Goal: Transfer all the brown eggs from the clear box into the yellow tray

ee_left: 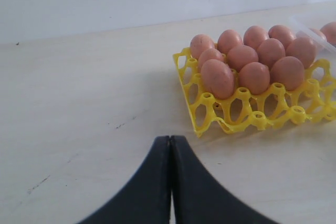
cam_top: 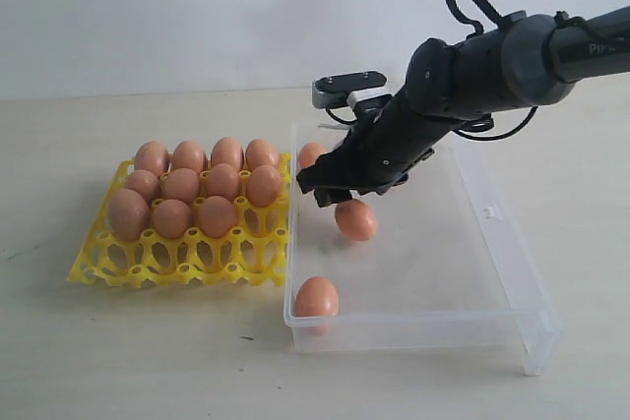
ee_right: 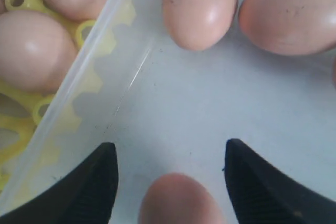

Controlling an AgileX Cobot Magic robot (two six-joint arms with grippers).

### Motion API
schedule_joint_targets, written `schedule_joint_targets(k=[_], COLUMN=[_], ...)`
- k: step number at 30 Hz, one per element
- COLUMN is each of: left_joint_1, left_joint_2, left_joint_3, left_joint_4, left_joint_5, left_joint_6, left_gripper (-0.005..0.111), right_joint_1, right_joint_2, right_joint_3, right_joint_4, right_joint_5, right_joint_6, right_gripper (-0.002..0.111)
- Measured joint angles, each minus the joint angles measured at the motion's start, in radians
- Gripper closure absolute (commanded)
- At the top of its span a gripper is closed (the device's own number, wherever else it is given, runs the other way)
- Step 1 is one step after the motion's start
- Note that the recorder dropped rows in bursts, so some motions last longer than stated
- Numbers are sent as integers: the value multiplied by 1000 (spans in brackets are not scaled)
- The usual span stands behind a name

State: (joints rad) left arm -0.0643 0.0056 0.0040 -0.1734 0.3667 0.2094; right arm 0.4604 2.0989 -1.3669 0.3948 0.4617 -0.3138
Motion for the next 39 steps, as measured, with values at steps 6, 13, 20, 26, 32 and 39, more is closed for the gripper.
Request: schedule_joint_targets(k=[6,13,20,26,32,39], left_joint_1=[0,0,0,0,0,0], left_joint_2=[0,0,0,0,0,0], left_joint_3=[0,0,0,0,0,0], left_joint_4=[0,0,0,0,0,0], left_joint_5=[0,0,0,0,0,0], left_joint_6=[0,0,0,0,0,0], left_gripper=[107,107,107,107,107,107], right_joint_1=[4,4,4,4,4,21], right_joint_2=[10,12,-13,-20,-25,-85], right_joint_3=[0,0,0,4,45,55], right_joint_4=[14,20,18,12,-35,-88], right_joint_5=[15,87,169,220,250,234], right_joint_6=[2,2,2,2,-31,-72], right_gripper=[50,50,50,50,50,50])
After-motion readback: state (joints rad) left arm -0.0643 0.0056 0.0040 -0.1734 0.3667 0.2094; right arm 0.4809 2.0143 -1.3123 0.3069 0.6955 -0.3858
